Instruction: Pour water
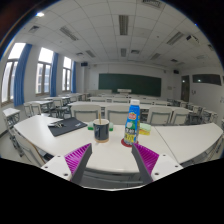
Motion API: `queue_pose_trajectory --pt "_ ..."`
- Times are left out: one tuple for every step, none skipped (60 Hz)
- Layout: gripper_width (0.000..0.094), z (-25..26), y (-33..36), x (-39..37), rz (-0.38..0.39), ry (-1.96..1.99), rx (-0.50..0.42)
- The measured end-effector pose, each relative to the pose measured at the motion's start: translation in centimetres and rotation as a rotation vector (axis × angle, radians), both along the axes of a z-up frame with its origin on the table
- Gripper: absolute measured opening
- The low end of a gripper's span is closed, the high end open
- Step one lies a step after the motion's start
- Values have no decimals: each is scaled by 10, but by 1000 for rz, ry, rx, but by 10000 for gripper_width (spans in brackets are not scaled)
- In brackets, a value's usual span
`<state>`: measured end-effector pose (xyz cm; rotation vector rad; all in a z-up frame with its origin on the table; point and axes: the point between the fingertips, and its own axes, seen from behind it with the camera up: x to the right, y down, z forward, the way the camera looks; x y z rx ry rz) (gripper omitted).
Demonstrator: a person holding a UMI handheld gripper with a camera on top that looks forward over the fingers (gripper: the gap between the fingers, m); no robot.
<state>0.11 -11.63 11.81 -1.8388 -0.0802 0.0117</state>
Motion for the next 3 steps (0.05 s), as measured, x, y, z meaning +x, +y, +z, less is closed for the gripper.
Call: queue_pose_trajectory --pt "859 5 -19 11 4 1 2" --pt "859 1 -11 -2 7 1 5" --pt "859 1 -11 -5 10 2 5"
